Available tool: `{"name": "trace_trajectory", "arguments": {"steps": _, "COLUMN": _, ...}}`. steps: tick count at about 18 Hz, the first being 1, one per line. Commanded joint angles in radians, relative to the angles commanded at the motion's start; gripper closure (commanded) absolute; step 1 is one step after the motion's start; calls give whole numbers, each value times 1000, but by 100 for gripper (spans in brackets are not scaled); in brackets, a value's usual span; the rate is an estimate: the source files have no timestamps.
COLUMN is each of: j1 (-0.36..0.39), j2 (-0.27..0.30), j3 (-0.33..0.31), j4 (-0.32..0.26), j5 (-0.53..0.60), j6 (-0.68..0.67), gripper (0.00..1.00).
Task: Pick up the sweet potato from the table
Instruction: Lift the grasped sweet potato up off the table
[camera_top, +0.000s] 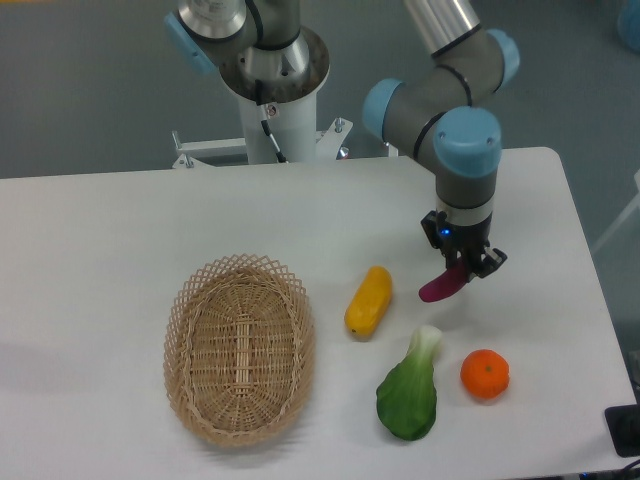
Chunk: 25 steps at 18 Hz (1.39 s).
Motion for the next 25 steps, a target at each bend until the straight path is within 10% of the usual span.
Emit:
{"name": "trace_trajectory", "arguments": {"steps": 9, "j1": -6, "j2": 98, "j3": 55, "j4": -92, "j5": -229, "j6": -129, "gripper": 64}}
{"name": "trace_trajectory", "arguments": {"steps": 25, "j1": -15, "j2": 114, "j3": 115, "j4": -109, "j5": -247, "j6": -198, "gripper": 64}}
